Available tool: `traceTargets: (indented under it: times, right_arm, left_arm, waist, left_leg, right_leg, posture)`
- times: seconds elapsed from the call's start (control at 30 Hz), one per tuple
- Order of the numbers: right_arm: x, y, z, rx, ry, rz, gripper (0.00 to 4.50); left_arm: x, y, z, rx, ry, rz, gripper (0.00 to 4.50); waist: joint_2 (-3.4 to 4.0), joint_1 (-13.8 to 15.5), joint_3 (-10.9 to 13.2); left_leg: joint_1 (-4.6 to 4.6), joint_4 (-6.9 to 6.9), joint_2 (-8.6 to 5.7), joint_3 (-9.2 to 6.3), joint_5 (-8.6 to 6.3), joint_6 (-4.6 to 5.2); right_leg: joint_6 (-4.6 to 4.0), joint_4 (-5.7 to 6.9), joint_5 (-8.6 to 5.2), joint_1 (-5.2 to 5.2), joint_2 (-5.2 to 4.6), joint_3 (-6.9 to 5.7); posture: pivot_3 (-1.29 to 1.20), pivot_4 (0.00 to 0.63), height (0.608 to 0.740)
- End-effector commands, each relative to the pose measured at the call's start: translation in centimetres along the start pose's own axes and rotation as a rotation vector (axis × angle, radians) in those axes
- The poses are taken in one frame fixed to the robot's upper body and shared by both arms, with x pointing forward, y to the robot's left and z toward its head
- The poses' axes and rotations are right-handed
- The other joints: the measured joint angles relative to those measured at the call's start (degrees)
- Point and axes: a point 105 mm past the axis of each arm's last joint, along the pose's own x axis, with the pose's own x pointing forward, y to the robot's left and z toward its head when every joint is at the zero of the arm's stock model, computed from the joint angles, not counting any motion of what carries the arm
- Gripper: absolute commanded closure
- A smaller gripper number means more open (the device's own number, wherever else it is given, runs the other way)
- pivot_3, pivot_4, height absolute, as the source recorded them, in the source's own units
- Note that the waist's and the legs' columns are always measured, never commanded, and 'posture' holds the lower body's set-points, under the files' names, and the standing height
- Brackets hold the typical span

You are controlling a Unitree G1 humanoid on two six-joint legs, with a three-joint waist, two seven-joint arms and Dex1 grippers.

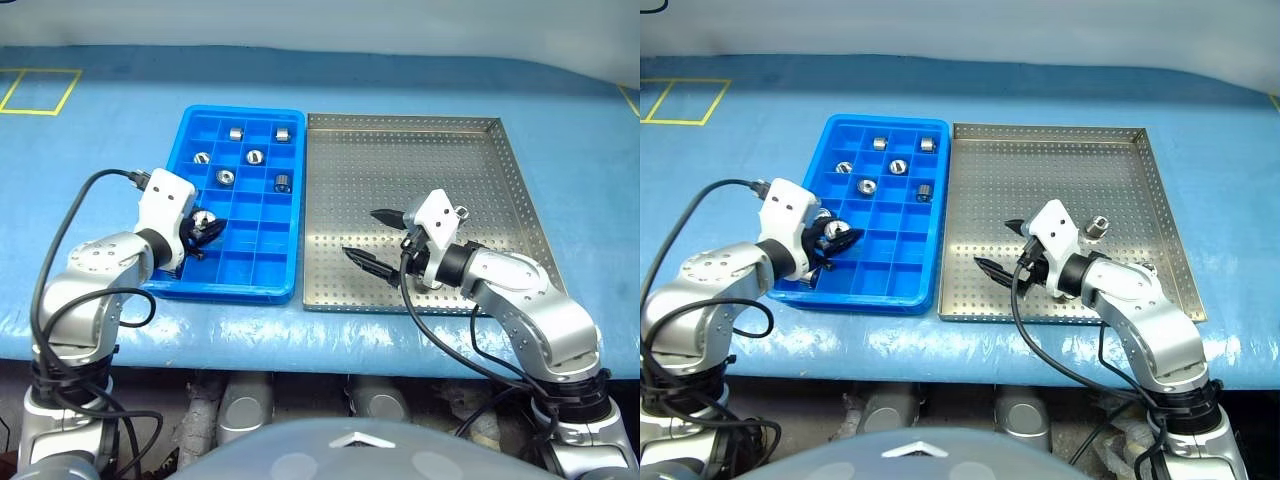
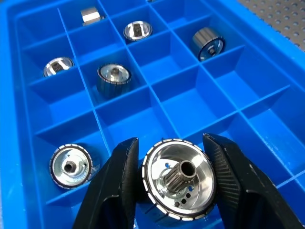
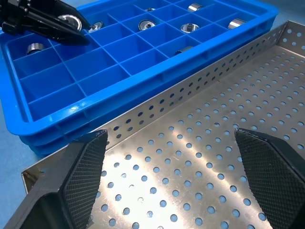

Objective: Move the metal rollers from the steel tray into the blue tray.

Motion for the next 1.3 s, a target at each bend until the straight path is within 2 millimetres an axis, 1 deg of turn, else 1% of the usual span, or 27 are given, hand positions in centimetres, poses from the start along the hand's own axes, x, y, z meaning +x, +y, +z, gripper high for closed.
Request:
traceTargets:
  times: [0.03, 0.1, 0.17, 0.2, 0.27, 0.3, 0.33, 0.37, 0.43, 0.5, 0.57, 0.67, 0.8, 1.0, 1.1, 1.27, 1.3]
  right_arm:
    - [-0.7, -0.9, 1.1, -0.029, -0.041, -0.071, 0.0]
    - [-1.1, -1.6, 0.8, -0.029, -0.032, -0.124, 0.0]
    - [-1.5, -2.4, 0.4, -0.027, -0.014, -0.187, 0.0]
    - [-1.8, -3.1, 0.1, -0.018, 0.001, -0.244, 0.0]
    - [-2.8, -6.5, -1.0, 0.027, 0.062, -0.479, 0.0]
    - [-4.0, -9.0, -1.7, 0.05, 0.095, -0.666, 0.0]
    - [-5.0, -10.8, -2.2, 0.096, 0.102, -0.802, 0.0]
    - [-5.4, -11.6, -2.4, 0.12, 0.107, -0.851, 0.0]
    - [-5.2, -12.0, -2.3, 0.141, 0.107, -0.859, 0.0]
    - [-4.8, -12.4, -2.2, 0.16, 0.103, -0.856, 0.0]
    - [-4.5, -12.9, -2.5, 0.206, 0.102, -0.856, 0.0]
    - [-4.1, -13.7, -3.3, 0.285, 0.102, -0.868, 0.0]
    - [-3.3, -13.6, -4.0, 0.364, 0.098, -0.845, 0.0]
    - [-2.9, -13.7, -5.7, 0.431, 0.126, -0.855, 0.0]
    - [-3.0, -13.9, -6.2, 0.438, 0.142, -0.873, 0.64]
    - [-2.9, -13.8, -5.9, 0.421, 0.133, -0.857, 2.23]
    - [-2.9, -13.9, -5.9, 0.418, 0.131, -0.856, 2.23]
  left_arm:
    - [-0.3, 0.6, 1.3, 0.053, -0.044, 0.034, 0.98]
    - [-0.3, 0.4, 2.4, 0.043, -0.102, 0.016, 0.4]
    - [-0.4, -0.6, 4.4, 0.02, -0.208, -0.045, 0.4]
    - [-0.5, -1.5, 5.3, 0.021, -0.263, -0.095, 0.4]
    - [-1.0, -4.4, 7.3, 0.013, -0.387, -0.265, 0.4]
    - [-1.3, -6.3, 8.0, 0.016, -0.438, -0.368, 0.4]
    - [-1.5, -8.2, 8.5, 0.034, -0.466, -0.459, 0.4]
    - [-1.6, -9.7, 8.6, 0.055, -0.472, -0.524, 0.4]
    - [-1.4, -12.0, 8.2, 0.097, -0.451, -0.625, 0.4]
    - [-1.4, -13.3, 7.4, 0.151, -0.42, -0.689, 0.4]
    - [-1.2, -13.8, 7.1, 0.152, -0.405, -0.726, 0.4]
    - [-1.1, -14.6, 6.6, 0.174, -0.381, -0.776, 0.4]
    - [-0.7, -14.7, 6.1, 0.204, -0.359, -0.779, 0.4]
    - [-0.5, -14.8, 6.1, 0.211, -0.36, -0.777, 0.4]
    - [-0.4, -14.7, 6.1, 0.211, -0.36, -0.771, 0.37]
    - [-0.4, -14.4, 5.9, 0.207, -0.354, -0.758, 0.37]
    - [-0.4, -14.4, 5.8, 0.206, -0.354, -0.756, 0.37]
  waist:
    - [0.0, 0.0, 0.0]
    - [0.0, 0.0, 0.0]
    - [0.0, 0.0, 0.0]
    - [0.0, 0.0, 0.0]
    - [0.0, 0.0, 0.0]
    - [-0.02, -0.2, 0.0]
    - [-0.02, -0.2, 0.0]
    - [-0.02, -0.3, 0.0]
    - [0.07, -0.4, -0.1]
    - [0.1, -1.0, -0.1]
    - [0.13, -2.0, -0.1]
    - [0.15, -2.7, -0.1]
    - [0.15, -2.9, -0.1]
    - [0.16, -2.9, -0.1]
    - [0.16, -3.0, -0.1]
    - [0.16, -3.1, -0.1]
    - [0.16, -3.1, -0.1]
  left_leg:
    - [0.0, -0.01, 0.0, 0.0, 0.0, 0.0]
    - [0.0, -0.03, 0.0, 0.0, 0.0, 0.0]
    - [0.0, -0.02, 0.0, -0.01, 0.0, 0.0]
    - [0.0, 0.0, 0.0, -0.01, 0.0, 0.0]
    - [-0.01, 0.02, -0.02, 0.01, 0.0, -0.01]
    - [0.0, 0.02, -0.02, 0.03, 0.0, -0.01]
    - [0.0, 0.04, -0.02, 0.05, 0.01, -0.02]
    - [-0.02, 0.07, -0.04, 0.07, 0.03, -0.04]
    - [-0.02, 0.06, -0.07, 0.09, 0.04, -0.06]
    - [0.01, -0.04, -0.06, 0.08, 0.03, -0.06]
    - [0.03, -0.1, 0.03, 0.07, 0.03, -0.04]
    - [0.04, -0.1, 0.04, 0.08, 0.03, -0.03]
    - [0.03, -0.07, 0.02, 0.08, 0.03, -0.03]
    - [0.02, -0.06, 0.01, 0.09, 0.03, -0.03]
    - [0.02, -0.07, 0.01, 0.08, 0.03, -0.03]
    - [0.02, -0.07, 0.01, 0.08, 0.03, -0.03]
    - [0.02, -0.07, 0.01, 0.08, 0.03, -0.03]
  right_leg:
    - [-0.01, 0.0, 0.0, 0.0, 0.0, 0.0]
    - [-0.02, 0.0, -0.01, 0.0, 0.0, 0.0]
    - [-0.02, 0.01, -0.01, 0.0, 0.0, -0.01]
    - [-0.02, 0.01, -0.01, 0.01, -0.01, -0.02]
    - [-0.02, 0.0, 0.0, 0.02, -0.03, -0.01]
    - [-0.01, -0.01, 0.0, 0.03, -0.03, 0.0]
    - [-0.03, -0.01, 0.03, 0.02, -0.04, 0.01]
    - [-0.18, 0.0, 0.16, 0.01, -0.07, 0.02]
    - [-0.24, -0.01, 0.22, 0.01, -0.08, 0.05]
    - [-0.28, 0.01, 0.21, 0.0, -0.04, 0.08]
    - [-0.33, 0.03, 0.18, -0.04, 0.07, 0.1]
    - [-0.32, 0.06, 0.16, -0.04, 0.08, 0.1]
    - [-0.25, 0.07, 0.13, -0.04, 0.07, 0.11]
    - [-0.18, 0.07, 0.09, -0.04, 0.06, 0.12]
    - [-0.18, 0.07, 0.09, -0.04, 0.06, 0.12]
    - [-0.17, 0.07, 0.08, -0.04, 0.06, 0.12]
    - [-0.16, 0.07, 0.08, -0.04, 0.06, 0.12]
  posture:
    - [0.02, 0.15, 0.74]
    - [0.01, 0.15, 0.74]
    - [0.01, 0.15, 0.74]
    - [0.01, 0.15, 0.74]
    - [0.0, 0.15, 0.74]
    - [0.0, 0.15, 0.74]
    - [-0.01, 0.15, 0.74]
    - [-0.01, 0.15, 0.74]
    - [-0.01, 0.15, 0.74]
    - [-0.02, 0.15, 0.74]
    - [-0.04, 0.15, 0.74]
    - [-0.04, 0.15, 0.74]
    - [-0.04, 0.15, 0.74]
    - [-0.04, 0.15, 0.74]
    - [-0.04, 0.15, 0.74]
    - [-0.03, 0.15, 0.74]
    - [-0.02, 0.15, 0.74]
